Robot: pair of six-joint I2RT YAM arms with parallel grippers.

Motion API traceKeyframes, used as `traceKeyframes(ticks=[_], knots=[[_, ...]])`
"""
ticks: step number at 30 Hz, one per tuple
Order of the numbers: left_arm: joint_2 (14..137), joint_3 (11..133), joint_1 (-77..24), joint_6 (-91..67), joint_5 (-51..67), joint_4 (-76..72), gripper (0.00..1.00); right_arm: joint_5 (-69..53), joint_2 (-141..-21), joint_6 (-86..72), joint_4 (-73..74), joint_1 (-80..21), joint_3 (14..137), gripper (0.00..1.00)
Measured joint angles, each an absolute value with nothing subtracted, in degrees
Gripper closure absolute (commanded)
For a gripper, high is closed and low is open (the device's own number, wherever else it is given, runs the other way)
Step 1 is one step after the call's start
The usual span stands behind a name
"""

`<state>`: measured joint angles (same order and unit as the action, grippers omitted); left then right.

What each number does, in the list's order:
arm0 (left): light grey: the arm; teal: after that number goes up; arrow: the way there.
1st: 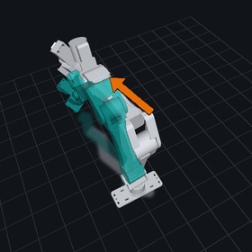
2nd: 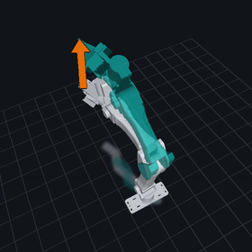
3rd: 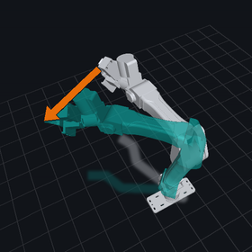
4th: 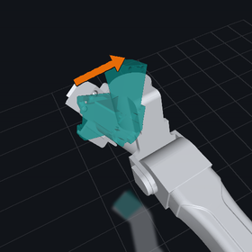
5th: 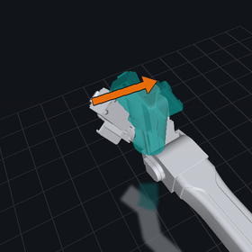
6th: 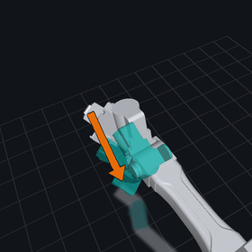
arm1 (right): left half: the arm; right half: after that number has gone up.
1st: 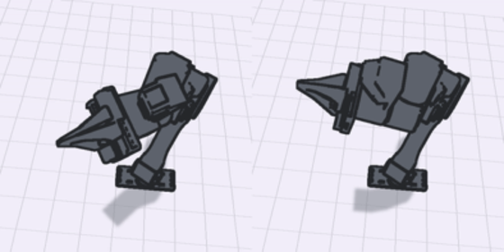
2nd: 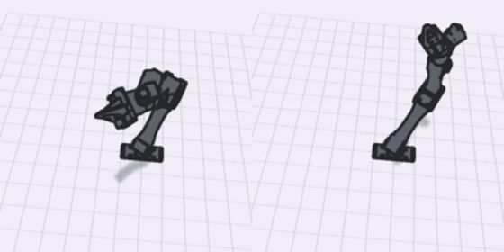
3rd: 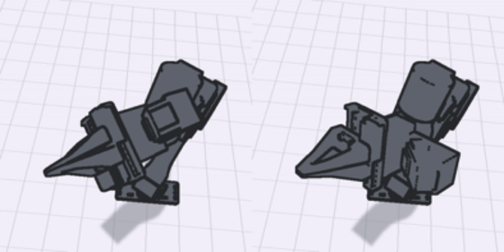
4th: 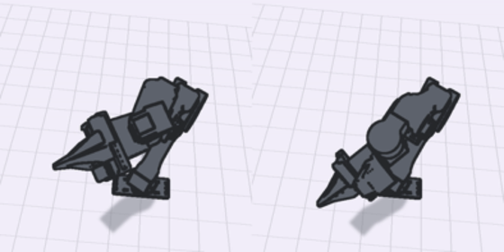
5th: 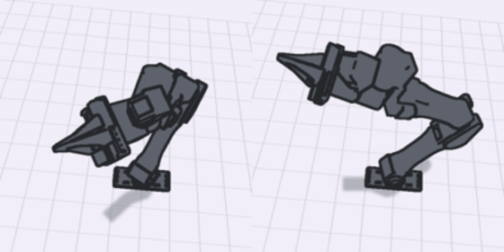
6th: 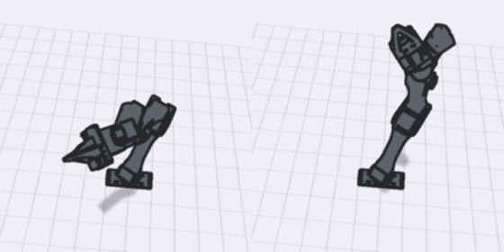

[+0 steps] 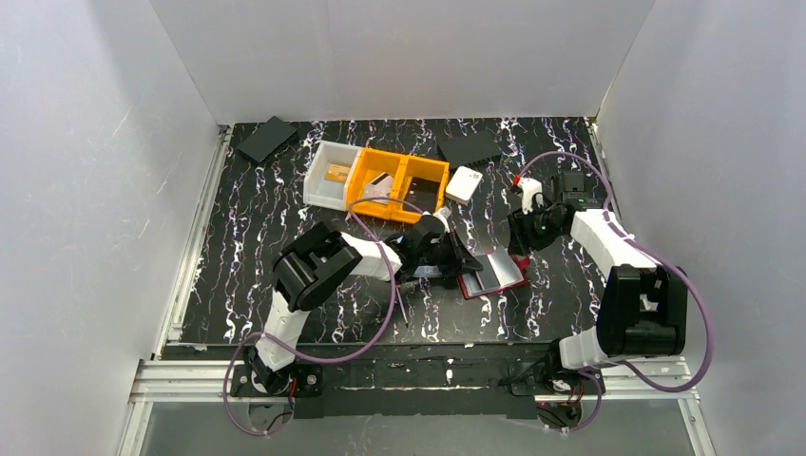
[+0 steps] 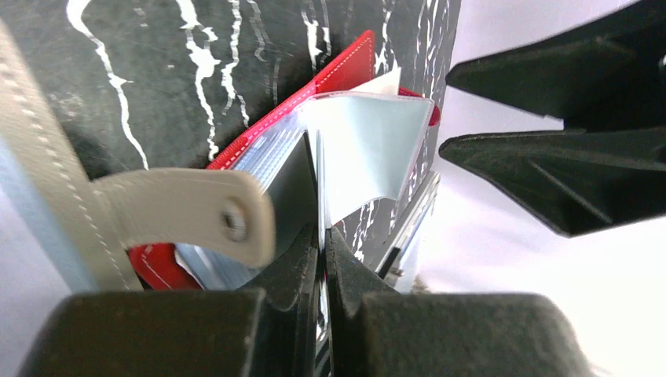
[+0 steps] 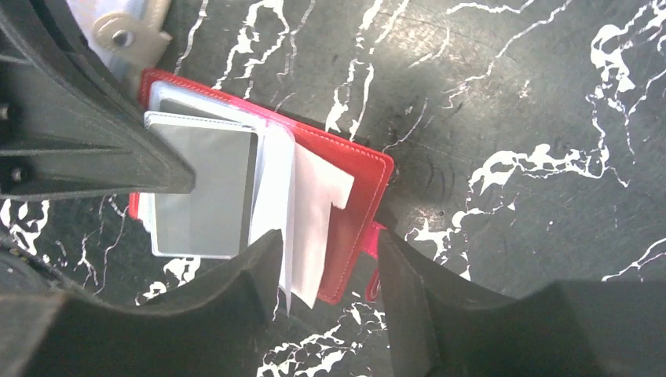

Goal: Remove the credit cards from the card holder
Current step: Pick up the card holder from the center of the board.

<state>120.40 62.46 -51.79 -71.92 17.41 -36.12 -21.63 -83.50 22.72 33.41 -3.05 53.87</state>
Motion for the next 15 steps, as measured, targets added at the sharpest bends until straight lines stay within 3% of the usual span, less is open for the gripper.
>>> traceKeyframes(ticks=[4, 8, 15], knots=[[117.4, 61.4, -51.8, -64.1, 18.4, -35.1, 1.0, -26.6, -81.1, 24.9, 34.8, -2.1, 53.8, 0.29], [114.4, 60.9, -51.8, -58.1, 19.8, -34.6, 1.0, -33.6, -77.6, 27.5, 36.5, -2.1, 53.7, 0.25], [112.1, 60.4, -51.8, -53.3, 21.6, -34.4, 1.0, -52.9, -71.7, 38.7, 45.4, -2.2, 54.1, 0.29]])
